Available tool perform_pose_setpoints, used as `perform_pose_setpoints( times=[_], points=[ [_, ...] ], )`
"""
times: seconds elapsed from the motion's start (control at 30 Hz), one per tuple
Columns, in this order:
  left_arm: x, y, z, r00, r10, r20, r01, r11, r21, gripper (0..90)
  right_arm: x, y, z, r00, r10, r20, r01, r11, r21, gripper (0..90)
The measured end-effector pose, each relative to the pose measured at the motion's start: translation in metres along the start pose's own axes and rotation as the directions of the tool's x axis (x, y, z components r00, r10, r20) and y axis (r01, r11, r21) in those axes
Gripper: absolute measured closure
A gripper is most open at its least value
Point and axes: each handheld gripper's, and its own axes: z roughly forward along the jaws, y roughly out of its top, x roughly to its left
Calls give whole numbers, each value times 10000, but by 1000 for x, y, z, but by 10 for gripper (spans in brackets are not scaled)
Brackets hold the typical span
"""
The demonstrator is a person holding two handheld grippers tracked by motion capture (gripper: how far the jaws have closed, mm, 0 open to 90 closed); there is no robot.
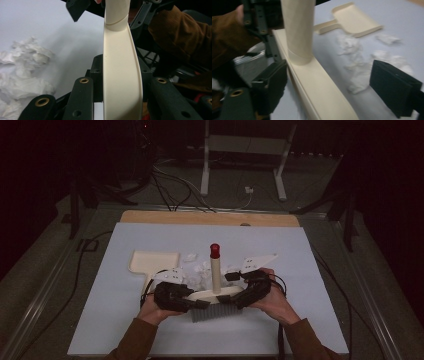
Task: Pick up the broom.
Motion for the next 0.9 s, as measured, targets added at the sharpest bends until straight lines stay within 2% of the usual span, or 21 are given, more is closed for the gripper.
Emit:
perform_pose_setpoints(
  times=[0.07,0.1,0.17,0.27,0.3,0.33,0.37,0.4,0.5,0.6,0.67,0.7,0.73,0.77,0.8,0.83,0.87,0.9],
  points=[
    [0,-1,-1,9990,152,415,-152,9999,-11,692,1,1,3,9987,-222,-465,236,9993,305,234],
    [0,-1,-1,9990,152,415,-152,9999,-11,692,2,1,4,9970,-304,-716,338,9984,463,251],
    [-1,-1,-2,9960,297,845,-301,9995,42,693,3,1,6,9905,-421,-1306,515,9962,697,311],
    [-1,-2,-1,9944,317,1009,-344,9991,249,693,3,1,9,9714,-365,-2348,619,9929,1015,484],
    [-1,-2,-1,9940,277,1061,-316,9989,355,693,3,1,9,9714,-365,-2348,619,9929,1015,484],
    [-1,-2,0,9934,286,1111,-335,9985,422,693,3,0,11,9610,-339,-2745,699,9900,1225,565],
    [-1,-3,0,9929,267,1156,-323,9984,470,693,3,0,12,9567,-338,-2893,731,9893,1261,613],
    [-1,-3,1,9918,283,1245,-349,9981,509,693,4,0,13,9485,-359,-3149,810,9880,1314,642],
    [-1,-3,3,9900,330,1370,-411,9975,572,692,5,1,15,9412,-391,-3357,950,9838,1518,671],
    [-1,-3,5,9903,290,1356,-377,9974,621,689,4,-1,14,9410,-405,-3360,994,9821,1600,674],
    [0,-3,6,9953,116,961,-152,9992,365,663,4,-1,13,9494,-389,-3118,916,9835,1562,675],
    [0,-3,6,9953,116,961,-152,9992,365,652,4,-2,12,9538,-275,-2993,780,9844,1579,675],
    [0,-2,7,9967,173,796,-196,9994,279,652,4,-2,12,9538,-275,-2993,780,9844,1579,675],
    [-2,-1,6,9991,134,396,-139,9998,139,618,3,-3,11,9606,-238,-2768,659,9874,1438,676],
    [-3,-1,5,9997,177,187,-179,9998,102,608,3,-3,10,9615,-166,-2742,581,9879,1439,676],
    [-3,-1,5,9997,177,187,-179,9998,102,586,3,-3,10,9615,-166,-2742,581,9879,1439,676],
    [-4,-1,1,9995,-40,-311,42,10000,47,567,3,-4,8,9686,-157,-2480,508,9895,1355,676],
    [-4,-1,1,9995,-40,-311,42,10000,47,562,2,-5,8,9705,-166,-2407,494,9901,1310,676]
  ],
)
